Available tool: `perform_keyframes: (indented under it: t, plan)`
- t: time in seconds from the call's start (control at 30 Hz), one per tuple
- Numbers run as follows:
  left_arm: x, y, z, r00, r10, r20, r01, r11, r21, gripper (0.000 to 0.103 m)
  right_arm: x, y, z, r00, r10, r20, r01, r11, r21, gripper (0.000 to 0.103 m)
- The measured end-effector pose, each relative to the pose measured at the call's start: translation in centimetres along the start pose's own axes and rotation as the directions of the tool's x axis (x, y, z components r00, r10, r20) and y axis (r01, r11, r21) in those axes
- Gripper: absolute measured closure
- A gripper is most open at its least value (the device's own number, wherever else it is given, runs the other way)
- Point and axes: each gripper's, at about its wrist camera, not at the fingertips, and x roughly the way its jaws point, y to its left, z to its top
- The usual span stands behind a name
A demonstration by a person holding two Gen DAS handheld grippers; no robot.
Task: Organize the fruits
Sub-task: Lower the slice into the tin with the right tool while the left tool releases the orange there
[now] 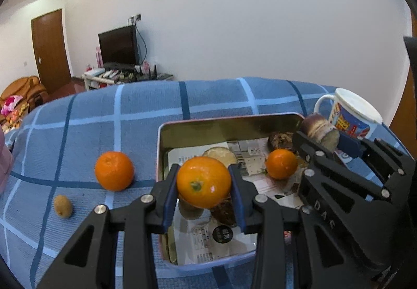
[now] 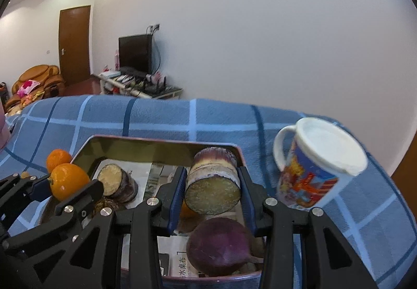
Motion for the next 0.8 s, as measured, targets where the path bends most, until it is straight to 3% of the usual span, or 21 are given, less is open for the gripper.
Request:
perform_keyframes:
  t: [0.4, 0.5, 0.8]
  plan:
    - [0.8, -0.1, 0.0, 0.999, -0.001, -0.038, 0.001, 1.000, -0.003, 0.065, 1.9, -0.2, -0.1, 0.991, 0.091, -0.094, -0.090, 0.996, 0.016, 0.061]
    - [1.0, -0.1, 0.2, 0.999, -0.013, -0.043, 0.012, 1.000, -0.008, 0.065, 1.9, -0.3, -0.1, 0.990, 0.109, -0.091, -0.107, 0.994, 0.023, 0.061]
    - [-0.3, 0.1, 0.0, 0.998, 0.058, 0.015, -0.058, 0.998, -0.013, 0.061, 0.2, -0.3, -0.2, 0.995, 0.098, -0.029, -0.098, 0.995, -0.012, 0.061]
